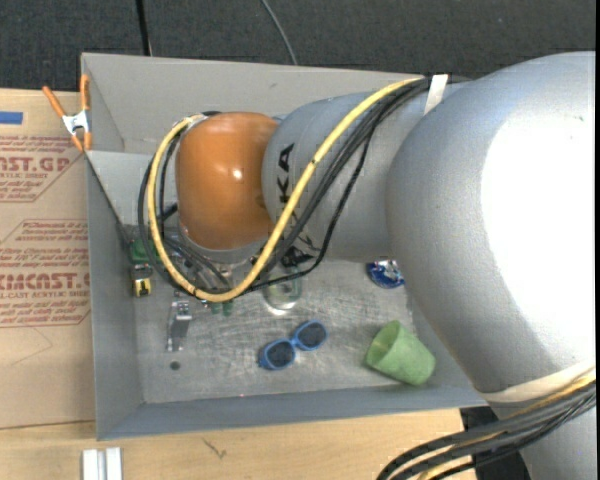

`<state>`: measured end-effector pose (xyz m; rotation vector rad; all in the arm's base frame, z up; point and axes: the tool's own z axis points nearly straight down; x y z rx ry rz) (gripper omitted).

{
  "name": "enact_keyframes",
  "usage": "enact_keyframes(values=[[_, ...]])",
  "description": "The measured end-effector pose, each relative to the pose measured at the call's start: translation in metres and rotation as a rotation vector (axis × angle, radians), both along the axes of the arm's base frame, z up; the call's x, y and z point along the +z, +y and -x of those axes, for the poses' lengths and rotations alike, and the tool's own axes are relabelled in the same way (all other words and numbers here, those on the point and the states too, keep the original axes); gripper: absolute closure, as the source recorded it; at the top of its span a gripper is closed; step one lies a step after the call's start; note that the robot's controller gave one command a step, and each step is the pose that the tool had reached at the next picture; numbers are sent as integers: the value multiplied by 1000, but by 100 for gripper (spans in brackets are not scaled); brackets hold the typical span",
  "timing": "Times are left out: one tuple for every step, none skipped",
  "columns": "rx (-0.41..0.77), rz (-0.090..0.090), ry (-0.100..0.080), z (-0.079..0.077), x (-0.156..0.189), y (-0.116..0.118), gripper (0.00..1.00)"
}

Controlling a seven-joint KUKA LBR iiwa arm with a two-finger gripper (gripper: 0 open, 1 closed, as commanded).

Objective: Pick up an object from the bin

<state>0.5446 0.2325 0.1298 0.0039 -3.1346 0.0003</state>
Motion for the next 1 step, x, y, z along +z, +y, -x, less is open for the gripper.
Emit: enact_keyframes(values=[[259, 2, -4, 16, -21, -83, 0]])
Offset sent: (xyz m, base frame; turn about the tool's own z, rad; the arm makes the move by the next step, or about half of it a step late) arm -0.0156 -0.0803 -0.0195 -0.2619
